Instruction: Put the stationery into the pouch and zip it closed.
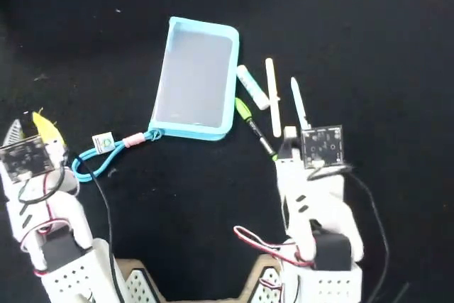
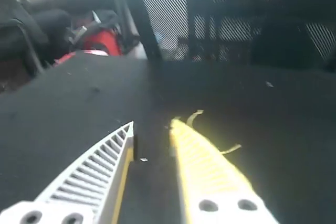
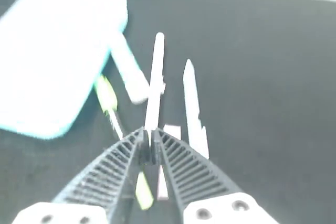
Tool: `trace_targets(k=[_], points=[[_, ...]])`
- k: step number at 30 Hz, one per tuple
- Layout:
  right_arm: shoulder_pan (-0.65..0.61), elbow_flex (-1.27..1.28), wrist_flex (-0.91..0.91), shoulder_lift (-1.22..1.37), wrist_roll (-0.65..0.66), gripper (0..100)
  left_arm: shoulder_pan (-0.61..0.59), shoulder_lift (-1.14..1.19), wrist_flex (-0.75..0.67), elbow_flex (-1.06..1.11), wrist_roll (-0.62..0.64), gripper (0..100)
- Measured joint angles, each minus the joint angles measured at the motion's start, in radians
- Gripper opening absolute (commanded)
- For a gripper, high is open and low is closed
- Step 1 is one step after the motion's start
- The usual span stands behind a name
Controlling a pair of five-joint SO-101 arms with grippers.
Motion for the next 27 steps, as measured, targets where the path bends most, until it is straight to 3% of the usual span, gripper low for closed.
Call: trace_targets(k=[6, 12, 21, 27], points=[[-0.005, -0.250, 0.005, 0.000, 0.068, 1.8, -0.008, 0.000, 0.218, -0.196, 0.002, 15], [-0.006, -0.540, 0.143, -0.002, 0.109, 14.2, 0.117, -0.011, 0.462, -0.408, 0.002, 16], [-0.008, -0.890, 0.338, 0.002, 0.124, 11.9, 0.144, 0.112, 0.431, -0.322, 0.002, 16], [-0.008, -1.056, 0.440, 0.281, 0.097, 11.9, 0.144, 0.325, 0.408, -0.321, 0.002, 16]])
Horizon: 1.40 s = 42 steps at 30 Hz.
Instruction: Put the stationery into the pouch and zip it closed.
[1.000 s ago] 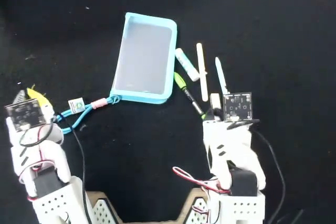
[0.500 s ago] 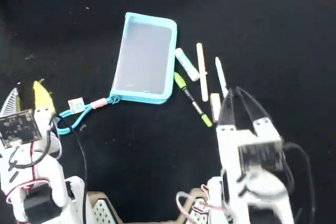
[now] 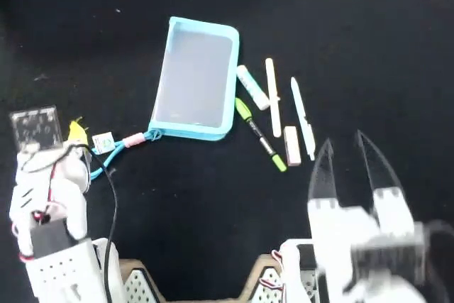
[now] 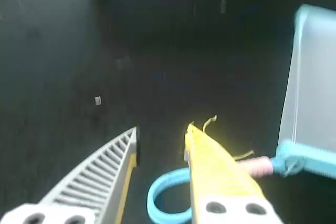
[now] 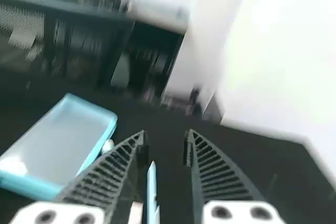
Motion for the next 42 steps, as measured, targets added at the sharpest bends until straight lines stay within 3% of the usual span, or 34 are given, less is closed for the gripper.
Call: trace_targets(k=[5, 13, 21, 27, 34, 38, 42], points=[[-0.006, -0.014, 0.011, 0.183, -0.086, 11.9, 0.000, 0.189, -0.069, 0.000, 0.000, 16], [-0.282, 0.006, -0.023, 0.422, -0.127, 12.0, 0.000, 0.557, -0.089, -0.133, 0.000, 16], [-0.342, 0.215, -0.272, 0.824, -0.129, 11.9, 0.000, 1.008, -0.089, -0.361, 0.000, 16], [-0.342, 0.428, -0.471, 0.898, -0.152, 11.9, 0.000, 1.338, -0.089, -0.549, 0.000, 16], [-0.339, 0.531, -0.516, 0.809, -0.216, 11.9, 0.026, 1.537, -0.089, -0.677, 0.000, 15], [-0.241, 0.531, -0.516, 0.727, -0.239, 11.9, 0.103, 1.550, -0.060, -0.695, 0.000, 15], [-0.110, 0.532, -0.516, 0.663, -0.245, 11.9, 0.236, 1.547, 0.100, -0.715, 0.000, 15]])
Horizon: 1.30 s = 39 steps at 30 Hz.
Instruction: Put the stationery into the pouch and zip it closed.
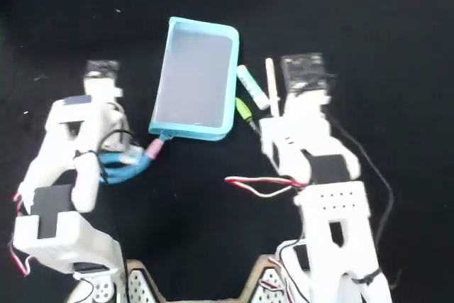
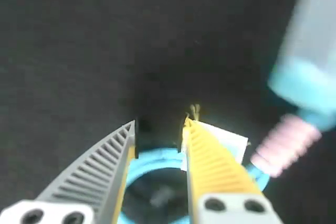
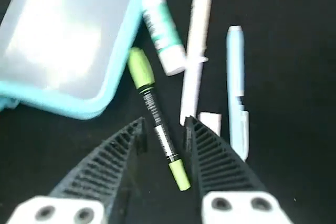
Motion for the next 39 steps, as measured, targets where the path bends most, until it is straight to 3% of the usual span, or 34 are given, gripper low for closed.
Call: trace_targets(k=[5, 14, 18, 23, 28, 31, 35, 39], points=[[0.029, 0.025, 0.000, -0.015, 0.000, 11.9, 0.147, -0.046, 0.153, 0.025, -0.055, 15], [0.020, 0.026, 0.000, -0.015, -0.095, 11.9, 0.308, -0.252, 0.195, 0.166, -0.176, 15], [-0.083, 0.071, 0.000, -0.015, -0.101, 11.9, 0.259, -0.404, 0.198, 0.169, -0.181, 15], [-0.259, 0.141, -0.057, -0.017, -0.101, 12.0, 0.066, -0.586, 0.187, 0.190, -0.149, 15], [-0.422, 0.187, -0.129, -0.017, -0.117, 15.7, -0.063, -0.695, 0.044, 0.327, -0.017, 15], [-0.465, 0.193, -0.164, -0.017, -0.180, 21.5, -0.069, -0.721, -0.098, 0.440, 0.086, 15], [-0.534, 0.193, -0.183, -0.005, -0.224, 18.8, -0.071, -0.729, -0.279, 0.559, 0.158, 15], [-0.657, 0.193, -0.259, 0.114, -0.230, 18.8, -0.071, -0.730, -0.368, 0.606, 0.213, 15]])
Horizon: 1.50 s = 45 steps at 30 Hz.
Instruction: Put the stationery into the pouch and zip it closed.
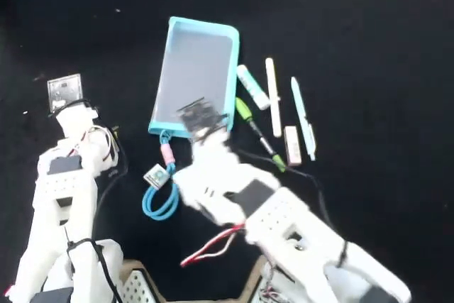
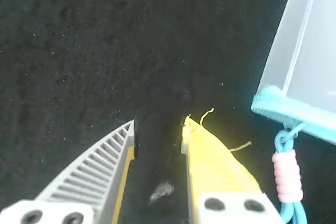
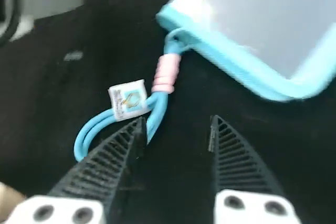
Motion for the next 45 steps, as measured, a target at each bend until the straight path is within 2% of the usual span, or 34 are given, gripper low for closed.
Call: trace_targets(k=[5, 10, 22, 24, 29, 35, 38, 45], points=[[-0.029, -0.084, -0.055, 0.235, -0.018, 18.8, 0.000, 0.000, -0.020, 0.026, 0.026, 15], [-0.035, -0.233, -0.061, 0.470, -0.117, 18.5, 0.000, 0.000, -0.026, 0.037, 0.026, 15], [0.006, -0.583, -0.061, 0.884, -0.127, 18.1, 0.000, 0.000, -0.026, 0.037, 0.026, 15], [0.003, -0.618, -0.061, 0.930, -0.127, 15.2, 0.000, 0.000, -0.026, 0.037, 0.026, 15], [0.011, -0.684, 0.005, 0.991, -0.120, 0.6, -0.028, 0.000, -0.026, 0.037, 0.026, 15], [0.028, -0.736, 0.262, 1.002, 0.058, 1.1, -0.046, 0.000, -0.026, 0.037, 0.026, 15], [0.100, -0.740, 0.341, 0.996, 0.103, 1.1, -0.044, 0.000, -0.026, 0.037, 0.026, 15], [0.279, -0.572, 0.393, 0.844, 0.391, 1.1, -0.044, 0.000, -0.026, 0.037, 0.026, 15]])
